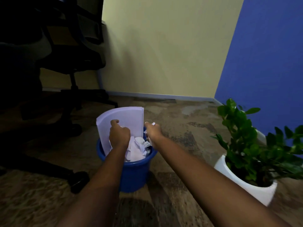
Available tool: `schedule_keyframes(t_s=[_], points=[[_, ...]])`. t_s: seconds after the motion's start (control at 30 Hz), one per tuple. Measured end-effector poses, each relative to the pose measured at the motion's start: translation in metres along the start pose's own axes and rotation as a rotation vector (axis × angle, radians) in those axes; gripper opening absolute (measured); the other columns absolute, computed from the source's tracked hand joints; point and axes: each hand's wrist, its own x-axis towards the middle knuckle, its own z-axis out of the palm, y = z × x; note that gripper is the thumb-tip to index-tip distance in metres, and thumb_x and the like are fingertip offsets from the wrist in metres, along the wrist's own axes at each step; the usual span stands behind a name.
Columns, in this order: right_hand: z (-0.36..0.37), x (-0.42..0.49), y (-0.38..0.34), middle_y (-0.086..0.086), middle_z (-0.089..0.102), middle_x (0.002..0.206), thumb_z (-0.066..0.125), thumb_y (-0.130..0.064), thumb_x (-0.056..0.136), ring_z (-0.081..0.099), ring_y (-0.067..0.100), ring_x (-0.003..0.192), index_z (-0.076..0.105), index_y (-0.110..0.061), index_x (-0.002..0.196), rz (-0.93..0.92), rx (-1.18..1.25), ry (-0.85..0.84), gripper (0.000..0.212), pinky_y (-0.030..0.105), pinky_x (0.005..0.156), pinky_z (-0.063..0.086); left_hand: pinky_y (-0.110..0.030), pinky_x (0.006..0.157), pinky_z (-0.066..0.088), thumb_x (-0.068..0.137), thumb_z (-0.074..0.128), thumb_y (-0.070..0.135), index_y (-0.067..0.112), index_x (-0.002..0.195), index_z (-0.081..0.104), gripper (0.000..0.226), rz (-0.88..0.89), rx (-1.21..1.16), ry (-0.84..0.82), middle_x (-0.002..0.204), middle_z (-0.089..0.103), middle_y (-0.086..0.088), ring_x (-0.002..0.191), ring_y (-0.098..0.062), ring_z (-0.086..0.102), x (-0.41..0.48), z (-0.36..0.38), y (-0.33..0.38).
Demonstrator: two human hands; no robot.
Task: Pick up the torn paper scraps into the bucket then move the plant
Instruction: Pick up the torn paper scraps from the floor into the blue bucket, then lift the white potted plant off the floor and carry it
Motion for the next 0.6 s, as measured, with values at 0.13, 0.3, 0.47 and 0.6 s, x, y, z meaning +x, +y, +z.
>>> schedule_keyframes(t_s=[0.13, 0.3, 0.47, 0.6], points=[[0.013, 0.009, 0.008, 0.014, 0.06, 0.118, 0.053, -0.038, 0.088, 0.059, 0.029, 0.103, 0.051, -0.008, 0.121, 0.015, -0.085, -0.155, 0.044, 0.037, 0.09, 0.049, -0.044, 0.107, 0.038, 0.099, 0.042, 0.018, 0.011, 0.136, 0.042, 0.038, 0.045, 0.055, 0.118, 0.132, 0.052, -0.017, 0.123, -0.031, 0.051, 0.006, 0.012, -0.007], [-0.006, 0.007, 0.016, 0.002, 0.058, 0.101, 0.043, -0.033, 0.095, 0.054, 0.018, 0.088, 0.051, -0.01, 0.126, -0.134, -0.203, -0.171, 0.04, 0.03, 0.079, 0.045, -0.035, 0.105, 0.04, 0.097, 0.042, 0.012, 0.011, 0.128, 0.052, 0.033, 0.238, 0.098, 0.197, 0.127, 0.056, -0.012, 0.12, -0.025, 0.053, 0.002, 0.041, -0.001], [-0.059, -0.004, 0.03, -0.001, 0.059, 0.092, 0.04, -0.019, 0.097, 0.054, 0.012, 0.079, 0.061, -0.012, 0.108, -0.362, -0.268, -0.005, 0.025, 0.025, 0.069, 0.041, -0.029, 0.096, 0.043, 0.096, 0.041, 0.008, 0.009, 0.124, 0.053, 0.03, 0.383, 0.023, 0.027, 0.129, 0.053, -0.011, 0.116, -0.023, 0.055, -0.026, 0.083, 0.014], [-0.113, -0.004, 0.058, 0.003, 0.059, 0.085, 0.043, -0.012, 0.096, 0.053, 0.014, 0.079, 0.063, -0.007, 0.103, -0.411, -0.349, 0.054, 0.022, 0.024, 0.068, 0.039, -0.028, 0.096, 0.037, 0.096, 0.037, 0.006, 0.007, 0.126, 0.05, 0.033, 0.442, 0.035, -0.144, 0.133, 0.049, -0.013, 0.119, -0.024, 0.051, -0.055, 0.123, 0.02]])
